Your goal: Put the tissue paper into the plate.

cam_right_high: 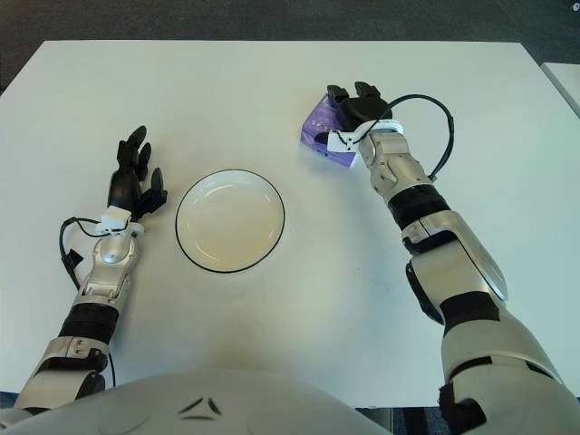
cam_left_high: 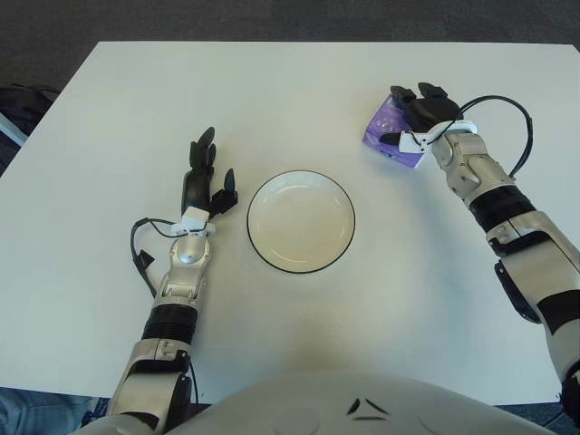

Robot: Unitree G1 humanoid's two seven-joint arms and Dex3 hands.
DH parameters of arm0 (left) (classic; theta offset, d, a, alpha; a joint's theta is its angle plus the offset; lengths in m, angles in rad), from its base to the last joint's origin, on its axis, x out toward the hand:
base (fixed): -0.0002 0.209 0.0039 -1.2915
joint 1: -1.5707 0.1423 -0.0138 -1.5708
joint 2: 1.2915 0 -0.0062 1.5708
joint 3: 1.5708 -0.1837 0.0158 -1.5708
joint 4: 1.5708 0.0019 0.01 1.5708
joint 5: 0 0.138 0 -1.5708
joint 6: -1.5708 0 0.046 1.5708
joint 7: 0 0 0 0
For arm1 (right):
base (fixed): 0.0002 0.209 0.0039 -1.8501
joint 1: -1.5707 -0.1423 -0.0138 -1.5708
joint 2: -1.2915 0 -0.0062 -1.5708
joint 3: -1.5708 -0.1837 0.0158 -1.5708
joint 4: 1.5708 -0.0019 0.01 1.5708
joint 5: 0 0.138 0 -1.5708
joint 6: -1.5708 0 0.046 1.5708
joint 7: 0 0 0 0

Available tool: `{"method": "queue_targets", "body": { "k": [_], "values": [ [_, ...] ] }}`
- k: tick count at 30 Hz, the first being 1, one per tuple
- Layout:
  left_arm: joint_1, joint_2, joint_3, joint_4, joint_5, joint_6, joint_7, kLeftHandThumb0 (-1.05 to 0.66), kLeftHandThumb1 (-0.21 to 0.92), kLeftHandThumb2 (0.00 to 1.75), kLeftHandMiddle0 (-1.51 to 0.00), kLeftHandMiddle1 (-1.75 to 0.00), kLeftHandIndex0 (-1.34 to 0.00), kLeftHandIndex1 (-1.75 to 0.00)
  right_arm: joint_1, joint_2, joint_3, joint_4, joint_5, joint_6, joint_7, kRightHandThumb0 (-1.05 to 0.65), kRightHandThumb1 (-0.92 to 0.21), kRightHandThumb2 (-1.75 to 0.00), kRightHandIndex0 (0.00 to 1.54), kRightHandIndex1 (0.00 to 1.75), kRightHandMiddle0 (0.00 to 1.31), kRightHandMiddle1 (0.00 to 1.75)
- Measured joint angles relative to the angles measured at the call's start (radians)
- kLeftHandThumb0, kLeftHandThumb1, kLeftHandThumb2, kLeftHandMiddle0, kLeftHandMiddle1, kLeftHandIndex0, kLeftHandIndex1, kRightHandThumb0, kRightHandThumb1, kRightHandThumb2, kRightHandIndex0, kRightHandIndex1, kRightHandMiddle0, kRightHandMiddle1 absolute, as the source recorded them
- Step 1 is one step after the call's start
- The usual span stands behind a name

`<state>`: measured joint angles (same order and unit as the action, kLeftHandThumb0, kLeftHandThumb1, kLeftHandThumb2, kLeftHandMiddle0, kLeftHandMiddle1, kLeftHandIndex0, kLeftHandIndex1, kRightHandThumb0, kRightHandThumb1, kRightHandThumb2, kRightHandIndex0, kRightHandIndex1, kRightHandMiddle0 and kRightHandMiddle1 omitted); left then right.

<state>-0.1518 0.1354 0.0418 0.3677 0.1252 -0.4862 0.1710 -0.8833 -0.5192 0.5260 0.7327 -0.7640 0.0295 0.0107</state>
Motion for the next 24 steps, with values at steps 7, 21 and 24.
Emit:
{"method": "queue_targets", "body": {
  "k": [7,21,24],
  "values": [
    [-0.002,0.0,0.0,0.007,0.0,-0.001,0.0,-0.66,0.92,0.79,-0.3,0.0,0.0,-0.57,-0.015,0.012,0.028,0.039,-0.006,-0.007,-0.013,-1.01,-0.92,-0.33,0.0,0.0,0.0,0.0],
    [-0.003,0.001,0.0,0.015,0.0,-0.008,0.0,-0.66,0.92,0.79,-0.32,-0.01,0.0,-0.59,-0.029,0.025,0.091,0.065,-0.048,-0.011,-0.019,-1.01,-0.92,-0.27,0.0,0.0,0.0,0.0],
    [-0.003,0.001,0.0,0.016,-0.001,-0.008,0.0,-0.66,0.92,0.79,-0.32,-0.01,0.0,-0.59,-0.021,0.022,0.107,0.045,-0.073,-0.011,-0.02,-1.0,-0.92,-0.24,0.0,0.0,0.0,0.0]
  ]
}}
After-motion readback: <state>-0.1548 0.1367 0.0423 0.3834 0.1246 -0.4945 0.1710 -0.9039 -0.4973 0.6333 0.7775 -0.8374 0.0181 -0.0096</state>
